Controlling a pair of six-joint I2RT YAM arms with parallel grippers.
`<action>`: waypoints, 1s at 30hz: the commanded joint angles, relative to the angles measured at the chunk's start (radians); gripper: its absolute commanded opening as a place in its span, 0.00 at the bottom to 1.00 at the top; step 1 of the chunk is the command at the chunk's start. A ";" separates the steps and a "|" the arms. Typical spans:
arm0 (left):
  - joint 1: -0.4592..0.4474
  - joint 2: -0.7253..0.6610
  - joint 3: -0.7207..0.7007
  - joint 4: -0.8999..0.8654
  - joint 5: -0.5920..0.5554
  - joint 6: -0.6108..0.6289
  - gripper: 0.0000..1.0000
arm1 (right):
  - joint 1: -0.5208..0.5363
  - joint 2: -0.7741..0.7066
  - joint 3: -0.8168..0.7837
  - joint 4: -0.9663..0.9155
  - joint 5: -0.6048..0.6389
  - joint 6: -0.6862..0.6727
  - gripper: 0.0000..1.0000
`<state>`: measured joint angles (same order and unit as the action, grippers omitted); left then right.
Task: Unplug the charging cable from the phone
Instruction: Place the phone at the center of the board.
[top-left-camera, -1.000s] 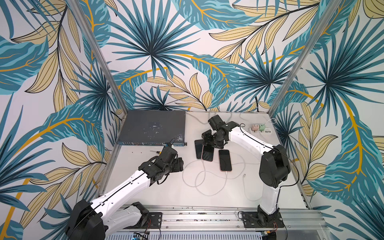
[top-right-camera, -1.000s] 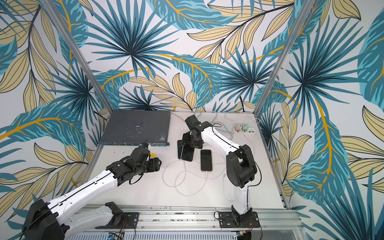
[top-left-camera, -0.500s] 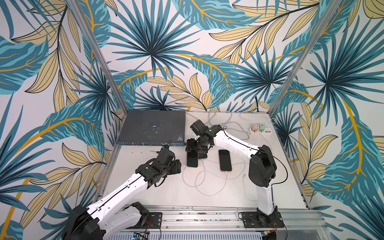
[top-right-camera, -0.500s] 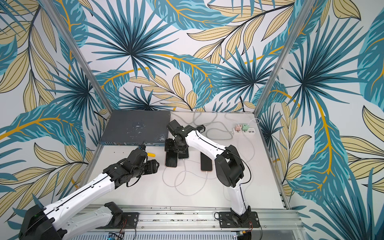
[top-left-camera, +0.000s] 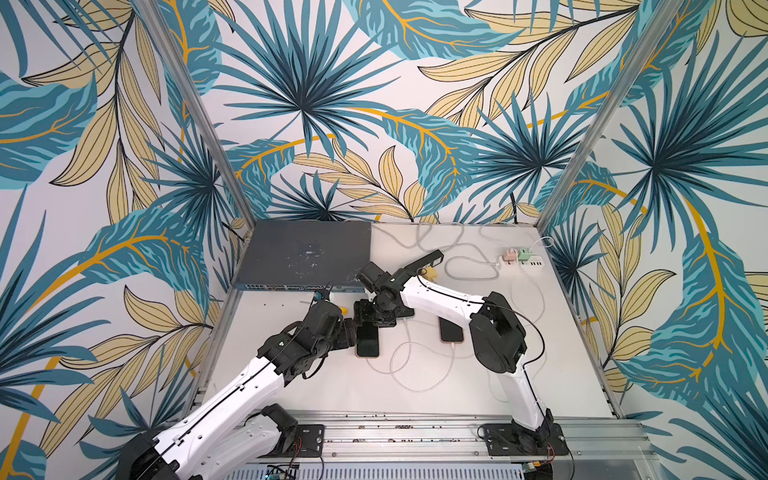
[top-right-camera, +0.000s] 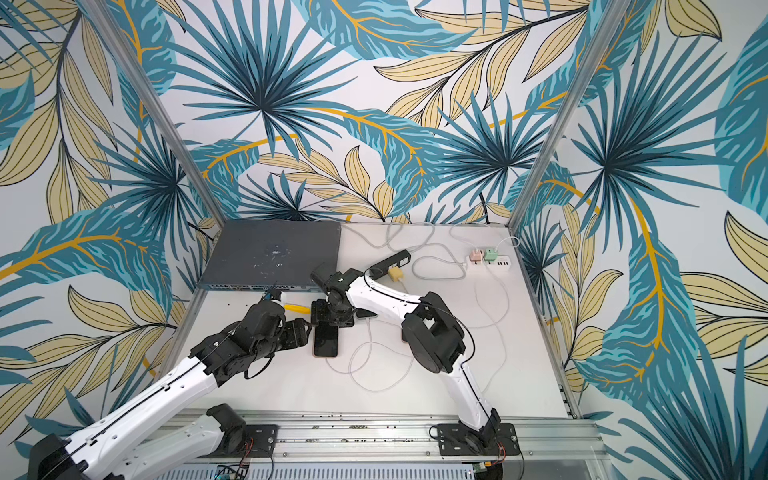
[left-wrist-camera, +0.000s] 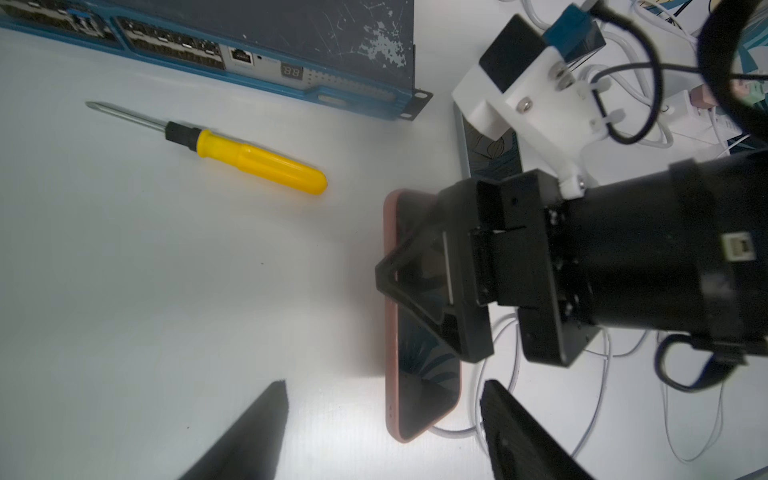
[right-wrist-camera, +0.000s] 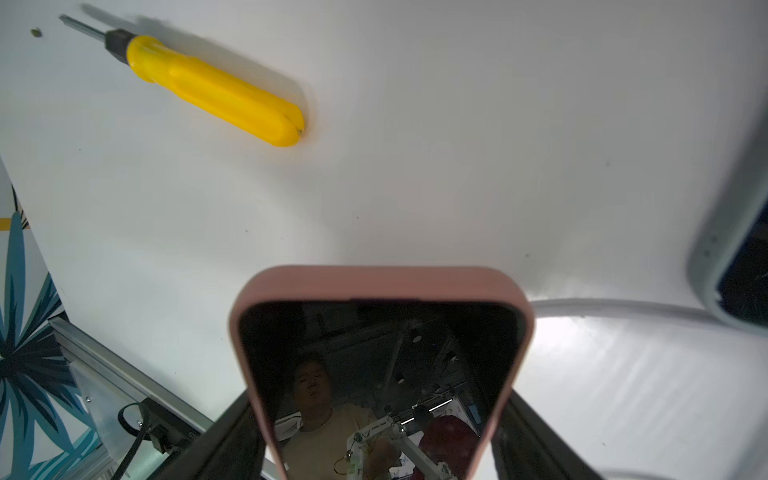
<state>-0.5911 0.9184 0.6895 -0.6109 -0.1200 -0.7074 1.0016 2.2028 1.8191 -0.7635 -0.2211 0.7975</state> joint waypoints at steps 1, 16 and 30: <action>0.005 -0.018 0.013 -0.032 -0.022 0.000 0.76 | 0.005 0.018 0.035 0.035 -0.028 0.061 0.67; 0.005 -0.025 0.012 -0.036 -0.035 0.003 0.76 | 0.020 0.155 0.203 -0.097 0.065 0.054 0.71; 0.005 -0.021 0.014 -0.030 -0.046 0.003 0.76 | 0.022 0.182 0.211 -0.106 0.046 0.034 0.89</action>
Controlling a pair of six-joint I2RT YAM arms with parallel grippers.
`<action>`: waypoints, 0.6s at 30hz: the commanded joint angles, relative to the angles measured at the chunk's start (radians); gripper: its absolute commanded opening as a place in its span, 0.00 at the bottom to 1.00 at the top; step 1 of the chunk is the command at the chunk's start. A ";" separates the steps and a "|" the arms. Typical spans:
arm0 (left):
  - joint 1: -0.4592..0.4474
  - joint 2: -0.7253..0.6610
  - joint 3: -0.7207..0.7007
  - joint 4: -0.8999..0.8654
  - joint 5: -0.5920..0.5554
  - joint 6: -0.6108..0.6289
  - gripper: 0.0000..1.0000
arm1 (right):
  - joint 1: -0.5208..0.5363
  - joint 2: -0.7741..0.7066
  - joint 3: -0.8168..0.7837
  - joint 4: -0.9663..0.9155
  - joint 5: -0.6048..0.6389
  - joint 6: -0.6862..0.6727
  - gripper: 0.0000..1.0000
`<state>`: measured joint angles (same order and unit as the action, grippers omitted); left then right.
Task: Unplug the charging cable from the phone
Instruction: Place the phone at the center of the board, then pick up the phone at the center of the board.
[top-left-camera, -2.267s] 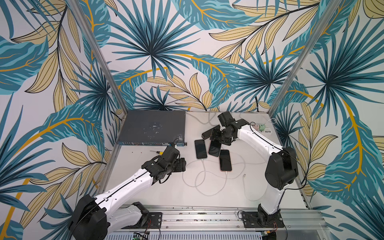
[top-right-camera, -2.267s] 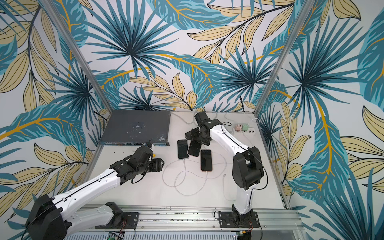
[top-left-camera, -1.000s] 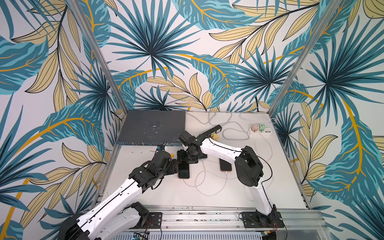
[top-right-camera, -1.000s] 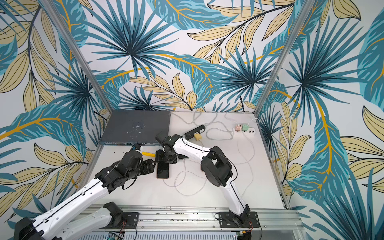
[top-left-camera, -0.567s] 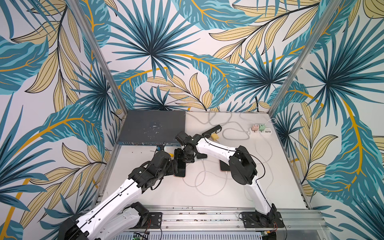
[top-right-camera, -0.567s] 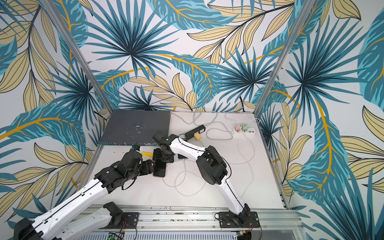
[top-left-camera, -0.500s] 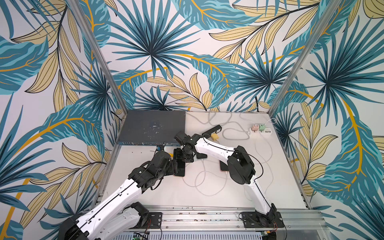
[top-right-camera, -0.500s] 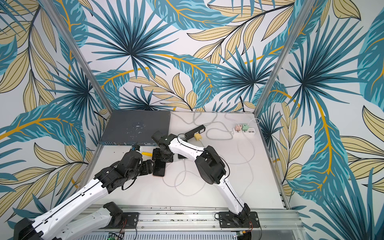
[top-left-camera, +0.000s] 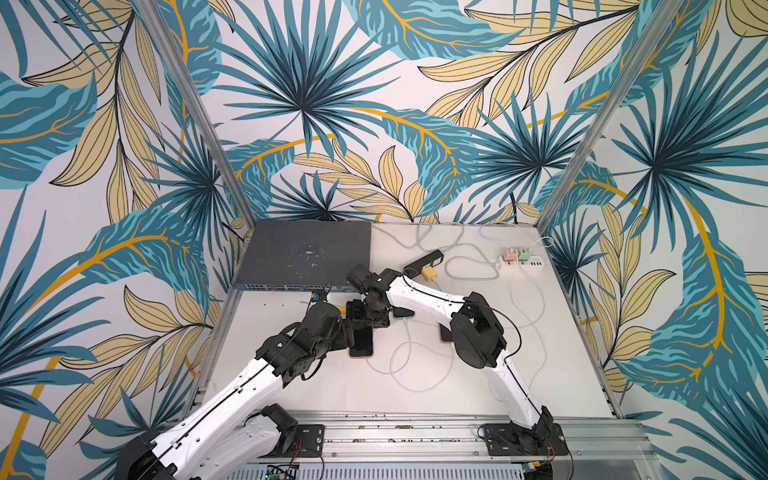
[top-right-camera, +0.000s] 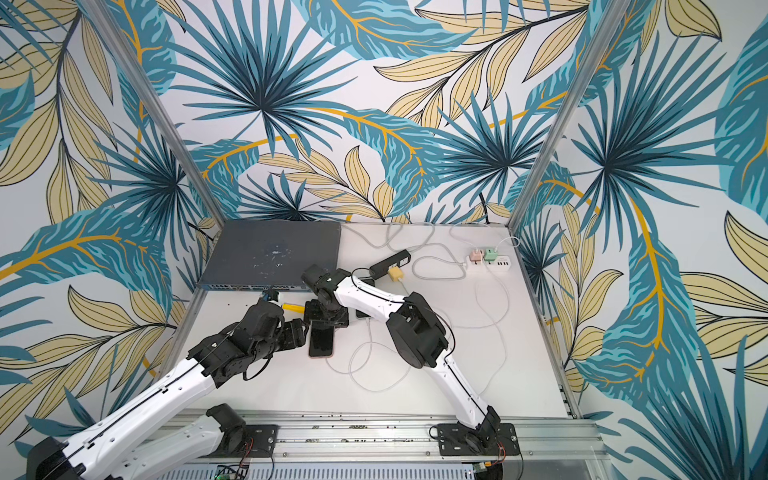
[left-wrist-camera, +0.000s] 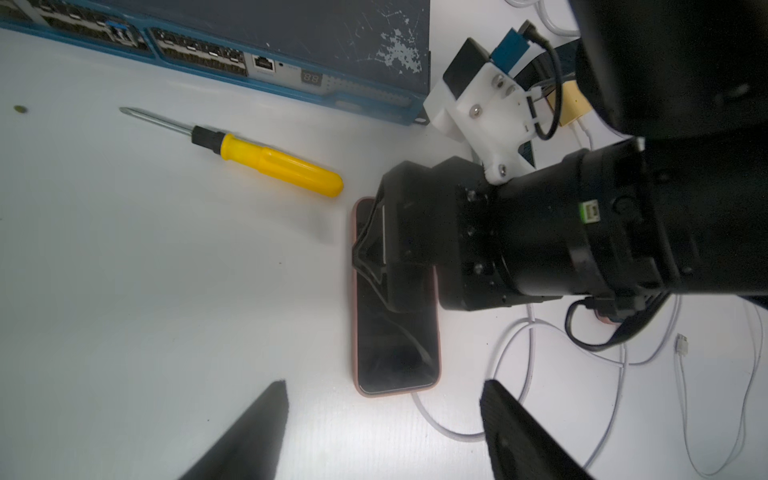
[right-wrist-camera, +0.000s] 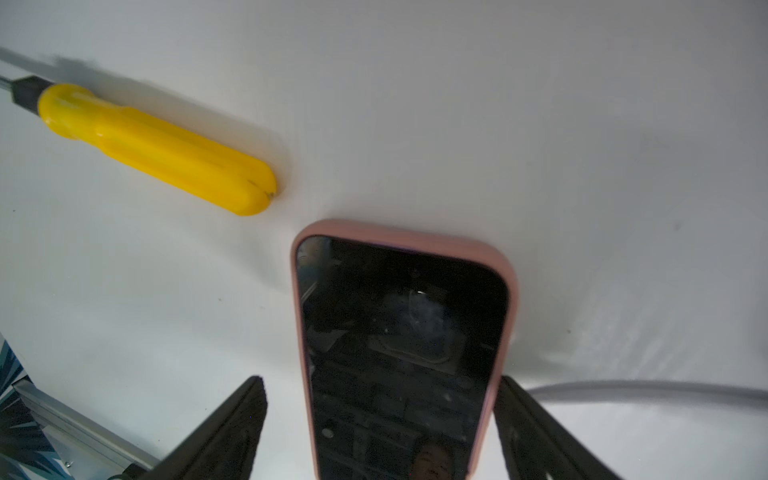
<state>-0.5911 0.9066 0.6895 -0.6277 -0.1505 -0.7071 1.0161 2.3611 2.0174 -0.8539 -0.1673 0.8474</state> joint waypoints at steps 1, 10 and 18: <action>0.005 -0.007 0.017 -0.015 -0.014 0.003 0.76 | 0.006 0.021 0.012 -0.013 -0.008 -0.018 0.92; 0.004 0.014 0.076 -0.070 0.006 0.013 0.83 | -0.064 -0.146 -0.063 0.034 0.052 -0.062 0.96; 0.005 0.214 0.224 -0.163 0.155 0.071 1.00 | -0.234 -0.557 -0.545 0.241 0.103 -0.088 0.96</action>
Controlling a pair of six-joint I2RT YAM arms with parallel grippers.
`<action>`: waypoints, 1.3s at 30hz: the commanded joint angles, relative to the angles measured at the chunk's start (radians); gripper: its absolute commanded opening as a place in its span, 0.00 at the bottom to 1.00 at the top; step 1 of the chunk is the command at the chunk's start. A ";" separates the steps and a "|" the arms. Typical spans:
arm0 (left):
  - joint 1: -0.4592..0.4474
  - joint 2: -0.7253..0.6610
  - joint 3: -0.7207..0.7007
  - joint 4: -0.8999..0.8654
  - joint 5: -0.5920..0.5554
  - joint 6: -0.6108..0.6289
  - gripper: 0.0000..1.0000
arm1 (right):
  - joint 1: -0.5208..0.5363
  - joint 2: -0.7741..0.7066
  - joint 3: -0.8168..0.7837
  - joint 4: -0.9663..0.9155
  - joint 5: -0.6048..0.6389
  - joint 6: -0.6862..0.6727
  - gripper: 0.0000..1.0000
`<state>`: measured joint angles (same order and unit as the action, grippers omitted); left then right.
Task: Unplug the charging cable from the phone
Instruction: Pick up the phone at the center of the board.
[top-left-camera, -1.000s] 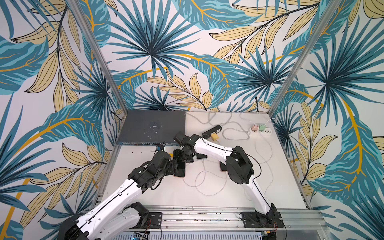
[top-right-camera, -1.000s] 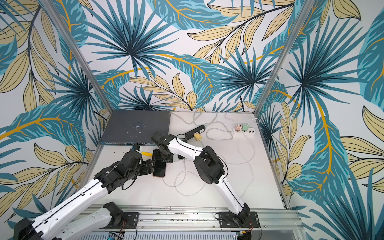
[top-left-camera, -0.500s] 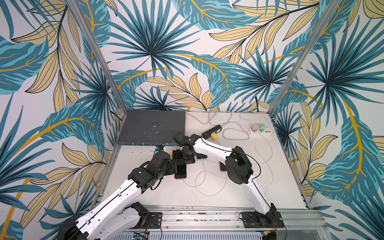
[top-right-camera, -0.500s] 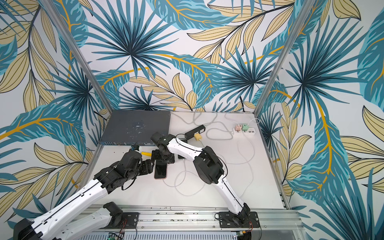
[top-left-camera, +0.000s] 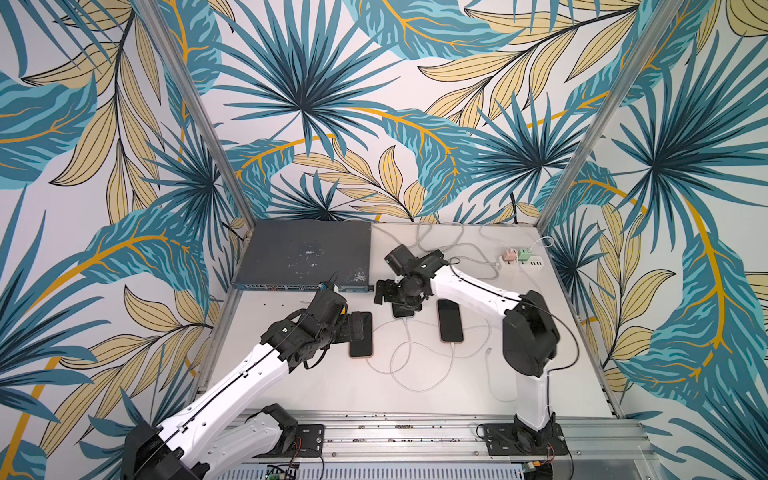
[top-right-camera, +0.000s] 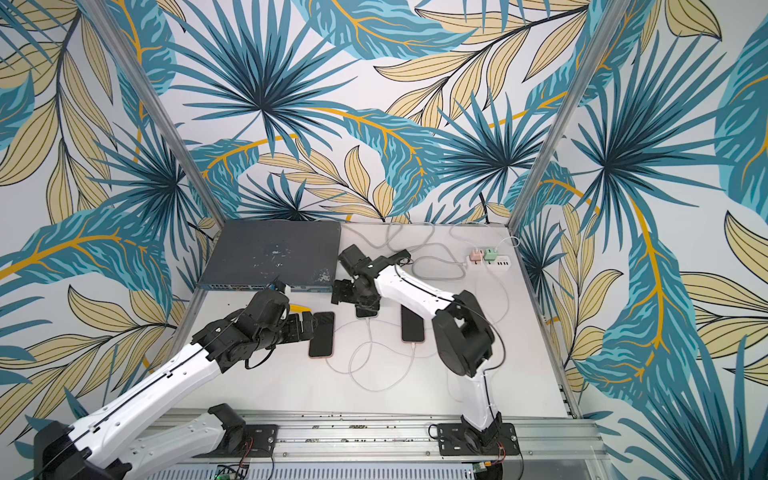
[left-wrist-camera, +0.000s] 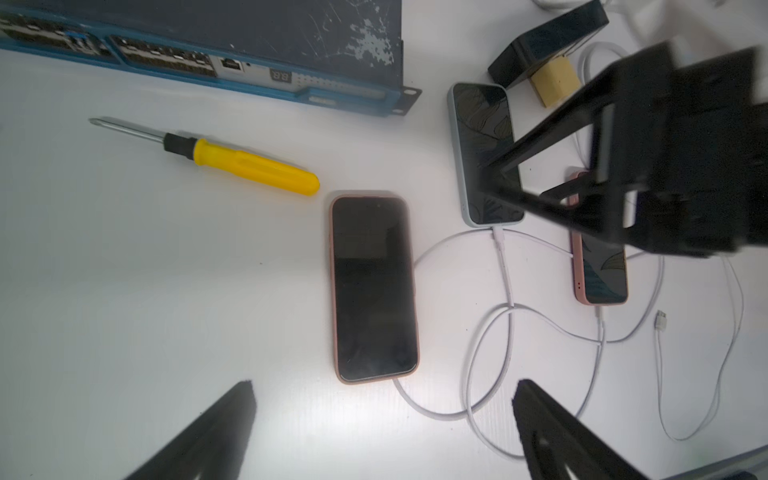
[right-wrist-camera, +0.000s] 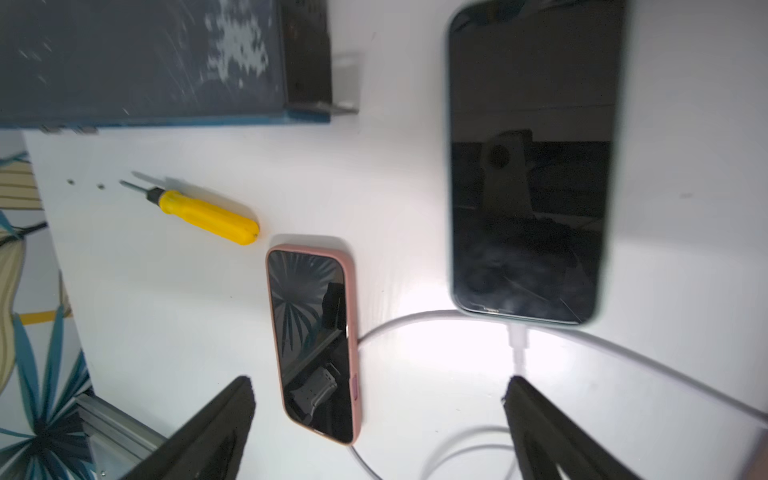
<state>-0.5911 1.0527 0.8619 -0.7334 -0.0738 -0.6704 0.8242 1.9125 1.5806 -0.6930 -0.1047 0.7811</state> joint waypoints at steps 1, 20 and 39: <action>0.004 0.107 0.076 -0.072 0.098 0.043 1.00 | -0.068 -0.161 -0.168 0.103 0.049 -0.023 0.96; -0.007 0.585 0.284 -0.140 0.090 0.122 1.00 | -0.120 -0.548 -0.663 0.291 0.068 -0.019 0.96; 0.020 0.706 0.300 -0.077 0.051 0.144 1.00 | -0.130 -0.609 -0.733 0.335 0.027 0.009 0.95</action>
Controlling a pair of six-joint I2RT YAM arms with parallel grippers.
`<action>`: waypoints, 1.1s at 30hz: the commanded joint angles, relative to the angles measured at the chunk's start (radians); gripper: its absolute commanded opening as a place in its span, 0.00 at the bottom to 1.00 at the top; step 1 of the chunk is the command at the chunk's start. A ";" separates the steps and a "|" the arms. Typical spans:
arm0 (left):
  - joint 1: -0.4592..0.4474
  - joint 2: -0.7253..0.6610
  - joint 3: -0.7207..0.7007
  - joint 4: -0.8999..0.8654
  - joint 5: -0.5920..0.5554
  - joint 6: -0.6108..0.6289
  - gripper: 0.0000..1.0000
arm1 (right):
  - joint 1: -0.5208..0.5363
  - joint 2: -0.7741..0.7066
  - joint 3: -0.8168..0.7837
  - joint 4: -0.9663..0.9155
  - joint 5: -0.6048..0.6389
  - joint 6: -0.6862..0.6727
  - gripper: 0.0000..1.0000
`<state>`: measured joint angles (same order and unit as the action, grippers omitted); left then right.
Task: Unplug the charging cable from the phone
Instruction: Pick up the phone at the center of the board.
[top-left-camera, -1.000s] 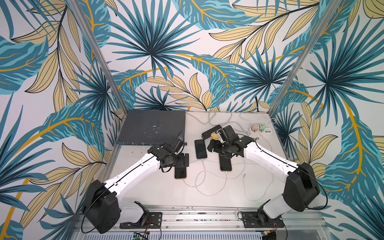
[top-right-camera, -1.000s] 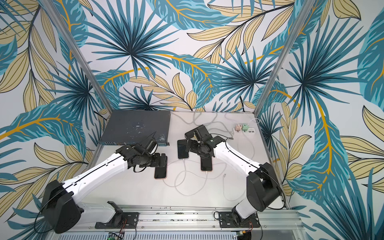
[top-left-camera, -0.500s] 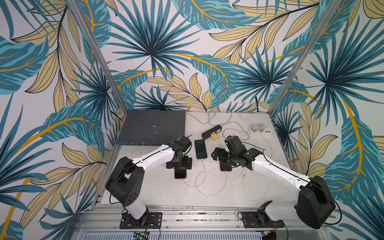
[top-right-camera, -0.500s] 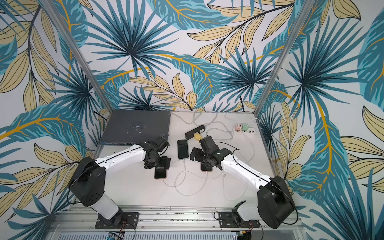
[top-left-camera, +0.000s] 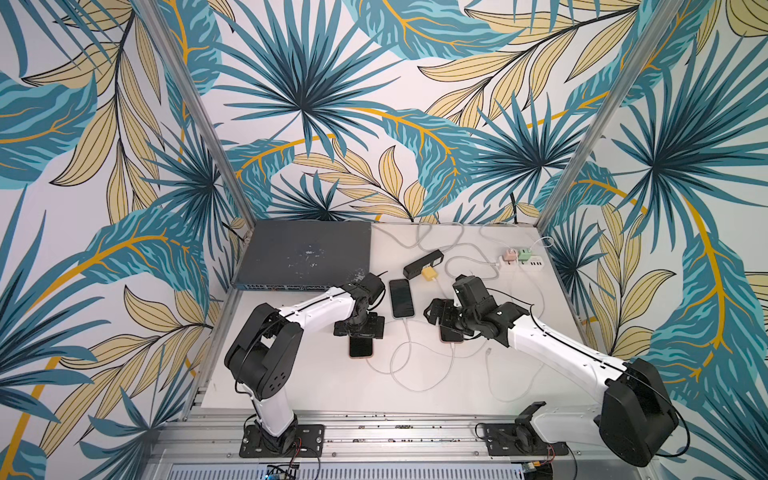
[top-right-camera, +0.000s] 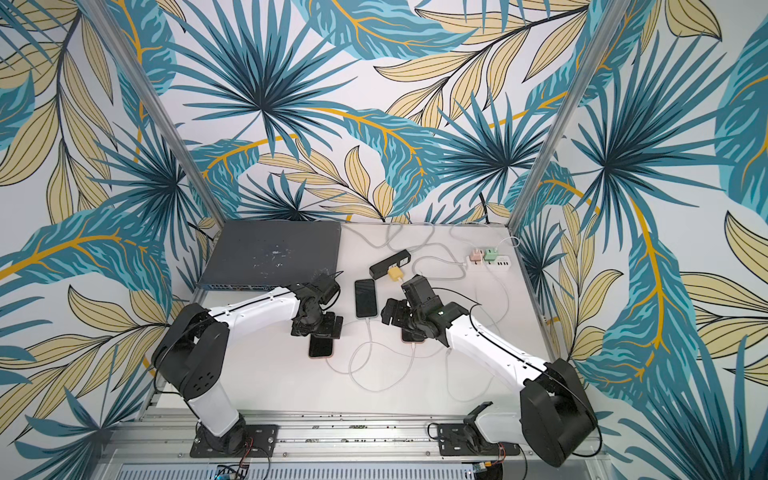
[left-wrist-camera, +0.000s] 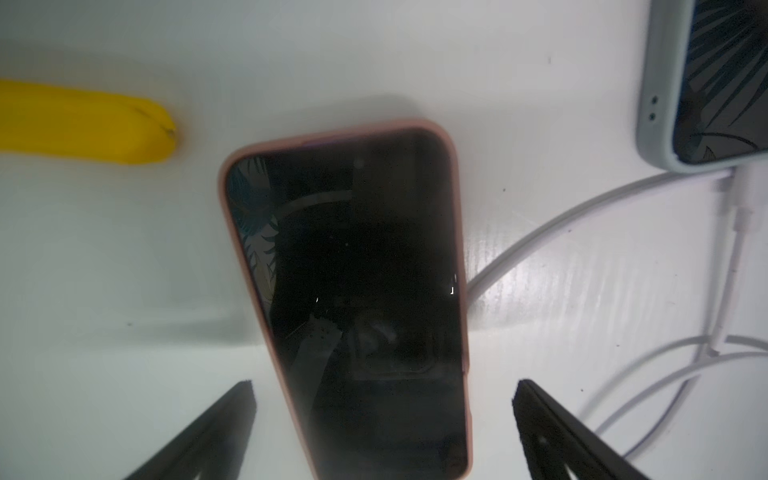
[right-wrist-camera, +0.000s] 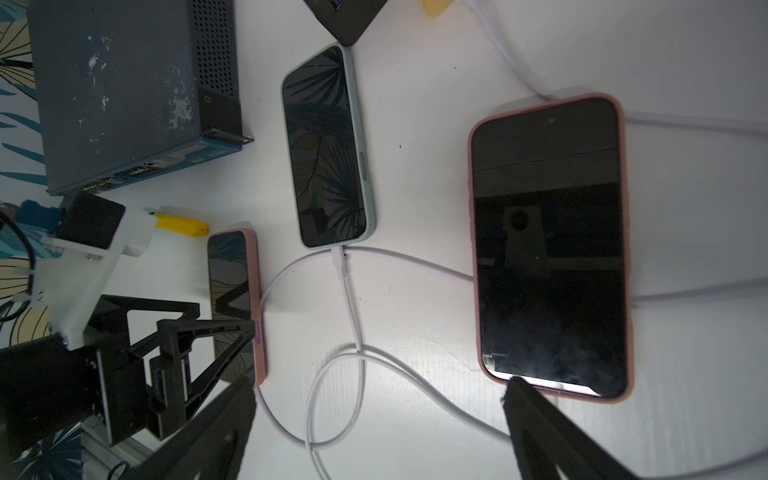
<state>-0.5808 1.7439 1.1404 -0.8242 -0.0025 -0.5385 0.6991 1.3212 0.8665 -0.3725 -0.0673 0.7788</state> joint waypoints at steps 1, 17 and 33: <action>0.011 0.017 0.018 0.019 -0.017 0.012 1.00 | -0.006 -0.018 -0.018 0.015 -0.012 0.012 0.95; 0.018 0.074 0.009 0.060 -0.001 0.011 0.91 | -0.014 -0.033 -0.012 0.018 -0.010 0.023 0.95; 0.024 -0.063 0.047 -0.071 -0.068 0.046 0.72 | -0.023 -0.028 -0.009 0.038 -0.021 0.027 0.95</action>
<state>-0.5655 1.7569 1.1435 -0.8360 -0.0326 -0.5144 0.6804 1.3048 0.8665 -0.3527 -0.0795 0.7944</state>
